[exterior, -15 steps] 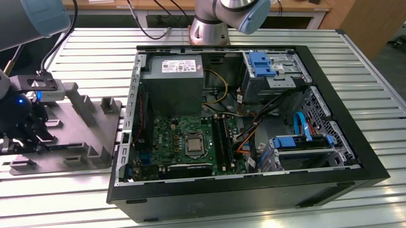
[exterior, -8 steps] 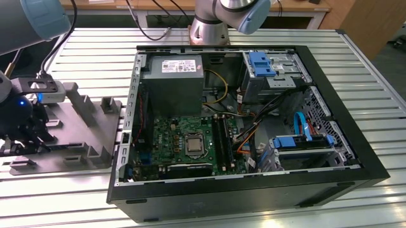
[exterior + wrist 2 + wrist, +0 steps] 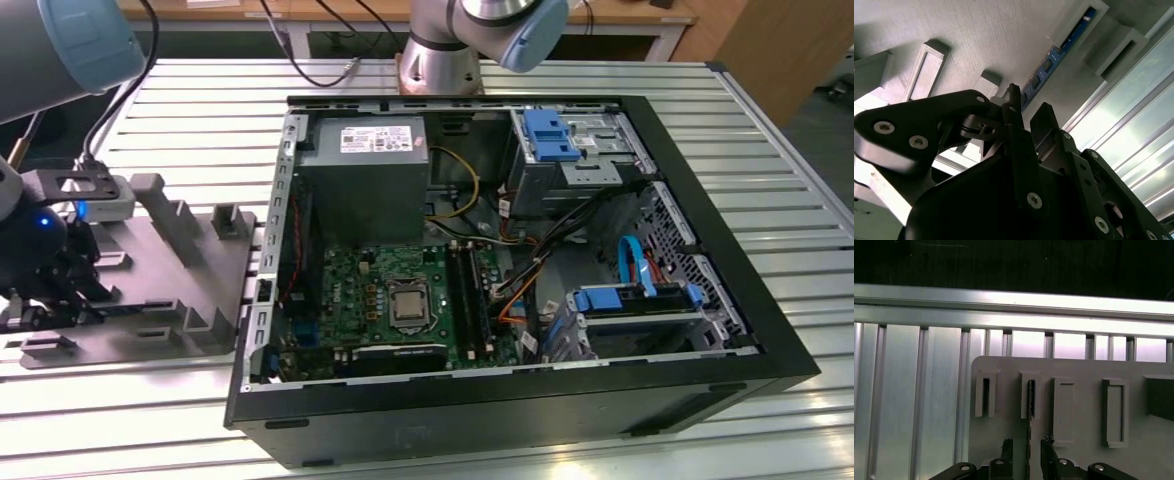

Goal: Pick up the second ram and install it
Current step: 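Pick up the second ram and move it above second insertion slot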

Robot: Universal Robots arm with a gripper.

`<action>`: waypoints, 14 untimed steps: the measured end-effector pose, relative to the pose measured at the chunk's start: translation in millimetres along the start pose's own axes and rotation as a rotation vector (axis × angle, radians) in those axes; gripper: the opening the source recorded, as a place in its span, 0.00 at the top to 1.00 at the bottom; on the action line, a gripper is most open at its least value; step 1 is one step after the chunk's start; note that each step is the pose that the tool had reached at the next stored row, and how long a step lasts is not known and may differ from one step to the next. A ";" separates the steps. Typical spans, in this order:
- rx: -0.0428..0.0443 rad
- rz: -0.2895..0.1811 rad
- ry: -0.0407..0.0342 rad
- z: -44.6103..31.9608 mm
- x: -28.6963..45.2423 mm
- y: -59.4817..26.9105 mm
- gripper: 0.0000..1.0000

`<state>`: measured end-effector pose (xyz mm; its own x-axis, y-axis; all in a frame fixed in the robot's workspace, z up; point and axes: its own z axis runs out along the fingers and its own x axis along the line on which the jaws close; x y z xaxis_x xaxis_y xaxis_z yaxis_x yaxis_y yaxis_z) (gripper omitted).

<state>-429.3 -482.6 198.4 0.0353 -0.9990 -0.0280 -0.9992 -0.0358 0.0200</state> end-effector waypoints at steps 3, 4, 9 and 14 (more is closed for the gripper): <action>-0.0002 0.000 0.0001 0.0 0.0 0.1 0.64; -0.0002 0.000 0.0001 0.0 0.0 0.1 0.64; -0.0001 -0.001 0.0001 0.1 0.0 0.1 0.66; -0.0001 -0.001 0.0001 0.1 0.0 0.1 0.73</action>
<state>-429.4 -482.6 198.4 0.0360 -0.9990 -0.0280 -0.9991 -0.0366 0.0202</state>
